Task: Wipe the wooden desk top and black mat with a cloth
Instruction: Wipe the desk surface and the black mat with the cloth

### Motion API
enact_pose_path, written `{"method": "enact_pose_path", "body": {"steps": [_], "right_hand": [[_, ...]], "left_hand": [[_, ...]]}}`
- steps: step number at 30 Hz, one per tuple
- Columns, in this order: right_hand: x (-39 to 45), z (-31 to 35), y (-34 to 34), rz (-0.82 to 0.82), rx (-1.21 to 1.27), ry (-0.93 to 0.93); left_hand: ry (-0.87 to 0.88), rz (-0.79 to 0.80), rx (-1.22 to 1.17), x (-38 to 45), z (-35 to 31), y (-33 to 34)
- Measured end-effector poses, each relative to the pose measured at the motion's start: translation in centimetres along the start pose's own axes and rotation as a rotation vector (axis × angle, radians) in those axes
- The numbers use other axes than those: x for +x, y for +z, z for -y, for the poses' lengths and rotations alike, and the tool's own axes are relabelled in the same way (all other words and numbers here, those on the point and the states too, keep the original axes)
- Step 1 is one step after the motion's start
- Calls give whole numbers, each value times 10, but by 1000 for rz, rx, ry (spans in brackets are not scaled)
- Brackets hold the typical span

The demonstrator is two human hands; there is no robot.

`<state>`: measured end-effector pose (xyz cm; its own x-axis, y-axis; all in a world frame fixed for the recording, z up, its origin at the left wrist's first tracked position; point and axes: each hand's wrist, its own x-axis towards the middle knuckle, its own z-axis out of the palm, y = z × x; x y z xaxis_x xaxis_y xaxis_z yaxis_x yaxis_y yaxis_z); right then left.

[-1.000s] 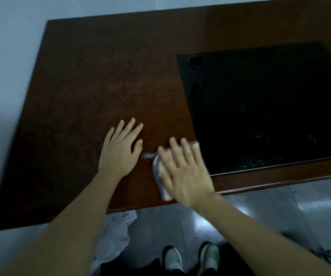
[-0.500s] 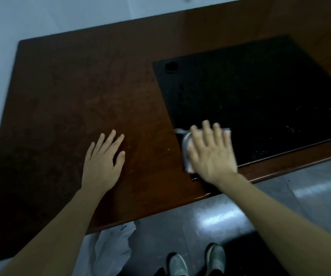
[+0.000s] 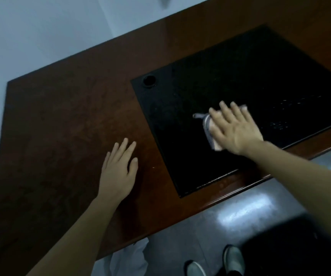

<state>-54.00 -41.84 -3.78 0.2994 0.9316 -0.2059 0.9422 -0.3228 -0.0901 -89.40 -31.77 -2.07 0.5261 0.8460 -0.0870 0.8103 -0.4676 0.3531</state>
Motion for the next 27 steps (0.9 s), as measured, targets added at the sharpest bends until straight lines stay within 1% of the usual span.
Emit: {"method": "enact_pose_path", "body": {"steps": [1,3,5,7,10,12,13,15,16,19,20,22,24,25,27], "right_hand": [[9,-6,-5,29,11,53],[19,-1,-6,21,23,127],[12,21,0,-11,-1,114],[-12,49,9,-30,-24,-20],[-67,74,20,7,19,-308],[-83,59,25,47,10,-444],[-76,36,27,53,-7,-460],[-52,-1,21,-10,-58,-396],[-35,-22,13,-36,-60,-312],[11,-74,-6,-26,7,-2],[23,-80,-9,-7,29,80],[41,-71,-13,9,45,169],[46,-43,-13,3,54,158],[43,-27,-11,3,42,110],[26,5,-4,-6,5,-48]], "left_hand": [[21,-3,-19,6,-11,4],[57,-14,-49,18,-33,13],[71,-33,-76,29,-51,21],[54,-52,-108,38,-64,26],[46,-72,-140,50,-79,32],[70,-70,-132,57,-86,36],[79,-55,-125,64,-91,43],[65,-17,-88,65,-89,44],[58,-4,-49,64,-88,45],[39,-14,22,61,-91,53],[33,-27,20,59,-93,53],[27,-49,21,59,-94,53],[25,-52,27,59,-93,53],[28,-51,27,60,-93,53],[32,-50,21,60,-91,54]]}}
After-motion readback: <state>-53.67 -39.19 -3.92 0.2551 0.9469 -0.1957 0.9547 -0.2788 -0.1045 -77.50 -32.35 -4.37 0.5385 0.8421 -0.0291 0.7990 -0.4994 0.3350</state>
